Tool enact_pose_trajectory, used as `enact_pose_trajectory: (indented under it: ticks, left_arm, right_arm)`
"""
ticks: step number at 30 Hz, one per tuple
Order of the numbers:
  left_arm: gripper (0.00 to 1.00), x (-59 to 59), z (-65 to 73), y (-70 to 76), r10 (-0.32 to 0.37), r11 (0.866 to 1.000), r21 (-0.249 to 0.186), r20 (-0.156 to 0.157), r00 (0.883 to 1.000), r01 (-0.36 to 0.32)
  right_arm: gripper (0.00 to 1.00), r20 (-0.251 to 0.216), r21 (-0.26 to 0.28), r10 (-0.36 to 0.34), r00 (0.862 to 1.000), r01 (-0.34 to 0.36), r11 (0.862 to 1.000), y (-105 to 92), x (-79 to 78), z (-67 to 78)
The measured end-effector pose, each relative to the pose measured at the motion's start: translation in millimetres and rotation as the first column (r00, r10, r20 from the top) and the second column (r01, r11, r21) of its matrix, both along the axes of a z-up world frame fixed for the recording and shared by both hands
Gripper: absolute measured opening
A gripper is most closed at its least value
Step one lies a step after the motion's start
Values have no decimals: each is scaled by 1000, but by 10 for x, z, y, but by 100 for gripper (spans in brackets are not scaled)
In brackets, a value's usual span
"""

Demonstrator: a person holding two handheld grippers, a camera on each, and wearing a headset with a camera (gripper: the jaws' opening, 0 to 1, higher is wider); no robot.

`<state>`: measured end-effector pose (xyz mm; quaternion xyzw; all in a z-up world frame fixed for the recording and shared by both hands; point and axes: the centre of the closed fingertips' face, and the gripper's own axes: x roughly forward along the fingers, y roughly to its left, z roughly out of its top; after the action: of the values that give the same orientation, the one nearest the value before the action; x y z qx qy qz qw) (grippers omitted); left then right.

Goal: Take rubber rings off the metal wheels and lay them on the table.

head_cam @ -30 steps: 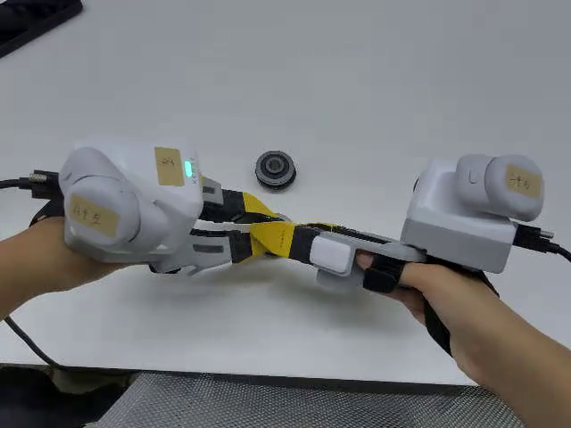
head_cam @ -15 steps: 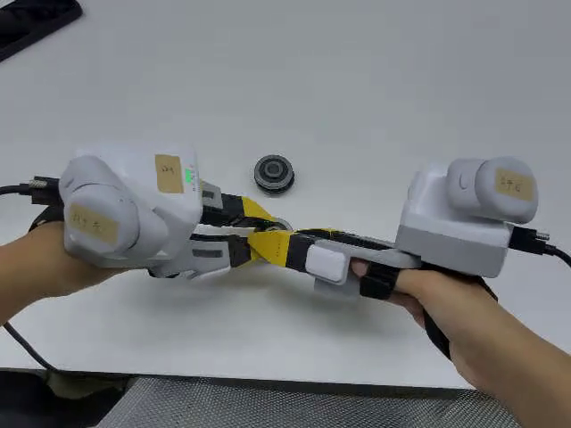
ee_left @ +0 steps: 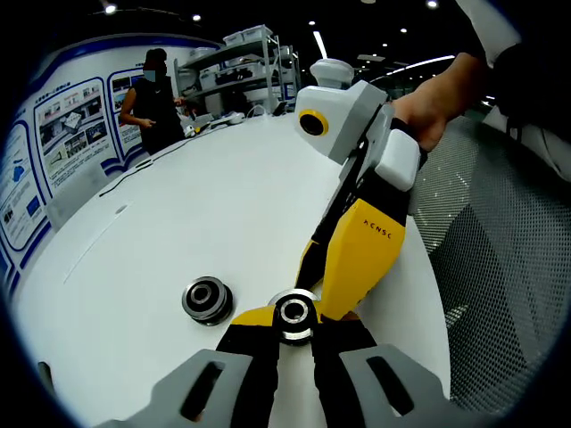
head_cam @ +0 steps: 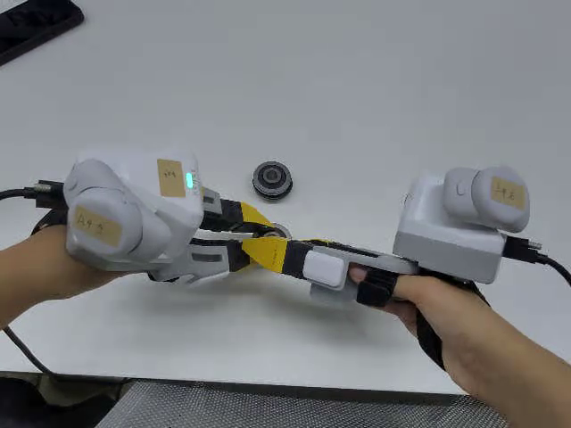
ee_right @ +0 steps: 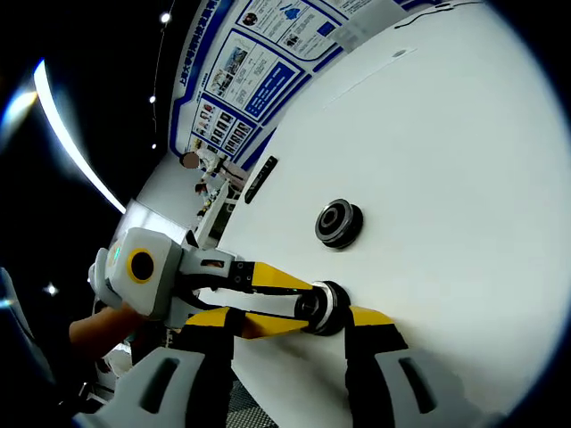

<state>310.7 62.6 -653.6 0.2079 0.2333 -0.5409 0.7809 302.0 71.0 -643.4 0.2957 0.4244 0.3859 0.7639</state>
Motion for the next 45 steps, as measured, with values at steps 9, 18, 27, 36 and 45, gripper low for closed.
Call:
enact_pose_trajectory:
  ticks: [9, 18, 27, 36, 45]
  left_arm:
    - [13, -5, 9, -7, 4, 1000, 0, -2, 1000, -4]
    - [13, -5, 14, -11, 5, 1000, -2, -3, 1000, -5]
    - [13, -3, 15, -14, 6, 1000, -6, -3, 1000, -6]
    - [13, 1, 12, -7, 7, 1000, -5, -2, 1000, -7]
    - [13, 5, 11, -5, 9, 1000, -5, 1, 1000, -9]
  right_arm:
    - [47, -14, 24, 4, 1000, -4, 1000, -12, 2, 35]
    - [42, -31, 50, -17, 999, 18, 999, -70, 28, 13]
    - [38, -22, 38, -8, 1000, 8, 999, -70, 21, -1]
    - [31, -14, 35, -6, 1000, 7, 999, -92, 51, -14]
    - [14, -28, -1, -18, 999, 18, 1000, -155, 109, -139]
